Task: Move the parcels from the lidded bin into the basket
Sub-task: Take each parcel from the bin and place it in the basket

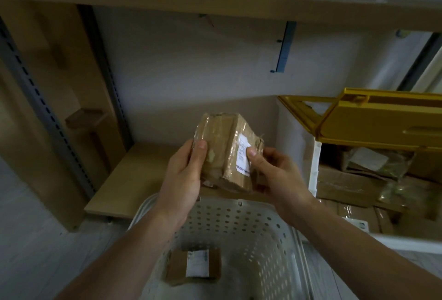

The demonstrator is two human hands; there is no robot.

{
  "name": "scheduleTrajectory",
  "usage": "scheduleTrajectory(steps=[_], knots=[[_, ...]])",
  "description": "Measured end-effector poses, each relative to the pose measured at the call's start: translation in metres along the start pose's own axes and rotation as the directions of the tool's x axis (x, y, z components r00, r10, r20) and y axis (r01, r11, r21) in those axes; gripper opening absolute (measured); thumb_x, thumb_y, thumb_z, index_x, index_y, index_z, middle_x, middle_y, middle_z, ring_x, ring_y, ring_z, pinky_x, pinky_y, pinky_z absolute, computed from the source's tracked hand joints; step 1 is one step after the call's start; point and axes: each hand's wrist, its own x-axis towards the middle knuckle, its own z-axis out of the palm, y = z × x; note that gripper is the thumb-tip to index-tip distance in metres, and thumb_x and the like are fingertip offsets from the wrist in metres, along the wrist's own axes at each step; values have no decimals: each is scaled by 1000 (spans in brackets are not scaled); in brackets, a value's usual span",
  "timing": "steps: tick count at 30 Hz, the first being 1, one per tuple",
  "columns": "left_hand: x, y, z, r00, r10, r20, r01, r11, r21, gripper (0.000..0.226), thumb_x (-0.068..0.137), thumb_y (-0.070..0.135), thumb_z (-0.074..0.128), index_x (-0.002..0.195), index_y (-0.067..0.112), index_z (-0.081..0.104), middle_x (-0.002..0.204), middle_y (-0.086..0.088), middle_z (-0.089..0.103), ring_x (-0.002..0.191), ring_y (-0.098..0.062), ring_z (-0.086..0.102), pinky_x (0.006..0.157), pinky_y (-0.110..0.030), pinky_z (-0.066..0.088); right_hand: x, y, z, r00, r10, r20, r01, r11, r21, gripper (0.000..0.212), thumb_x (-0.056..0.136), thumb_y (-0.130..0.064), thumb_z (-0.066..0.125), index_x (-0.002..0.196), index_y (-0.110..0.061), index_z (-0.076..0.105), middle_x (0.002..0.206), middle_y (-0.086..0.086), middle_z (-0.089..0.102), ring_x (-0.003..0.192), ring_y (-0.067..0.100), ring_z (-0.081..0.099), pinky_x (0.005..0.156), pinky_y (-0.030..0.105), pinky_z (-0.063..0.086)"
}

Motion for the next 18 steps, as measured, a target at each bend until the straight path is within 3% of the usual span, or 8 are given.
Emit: scheduleTrajectory(steps=[2,5,7,9,12,16,18], knots=[[0,1,-5,998,36,-46,-34,999,26,23,104,33,44,114,29,65,100,9,76,95,-13,73,73,-18,57,1,-1,0,993,-76,-94,73,997,-36,39,80,-34,77,112,-13,67,103,16,74,90,30,75,70,46,63],[0,4,-11,998,2,-60,-5,999,-43,26,105,23,47,129,32,51,98,11,77,89,-12,75,66,-19,58,3,-4,0,967,-203,-157,187,976,-114,23,88,-22,76,108,-13,69,88,13,72,80,25,72,65,42,61],[-1,5,-12,999,-9,-45,5,995,-97,33,99,28,53,131,25,48,96,7,78,86,-14,76,65,-21,59,1,-7,2,950,-274,-148,249,954,-166,21,88,-22,76,106,-15,69,76,-1,70,78,20,71,63,32,58],[-2,6,-12,1000,-12,-25,8,989,-148,55,84,42,59,132,16,47,95,5,78,86,-15,76,67,-23,59,-2,-9,4,938,-321,-134,293,937,-192,20,87,-22,76,104,-15,68,74,-5,68,77,17,71,63,28,57],[-2,7,-13,998,-64,-14,59,978,-202,68,70,39,72,131,21,47,108,-6,76,96,-24,76,72,-31,62,-8,-12,10,905,-407,-126,373,900,-226,17,88,-18,75,101,-12,67,80,3,63,76,17,66,69,34,59],[-1,6,-13,990,-115,-77,87,949,-302,65,70,26,76,130,23,51,118,-15,71,103,-32,73,79,-44,63,-13,-15,14,905,-423,-52,391,872,-293,18,92,-20,72,107,-23,62,95,-8,69,85,0,68,68,19,56],[0,5,-12,988,-129,-84,92,932,-351,66,69,25,76,130,22,51,115,-12,73,102,-30,74,77,-43,63,-16,-13,15,931,-365,10,356,902,-244,29,93,-23,70,118,-27,57,105,-10,70,94,2,70,70,19,57]])
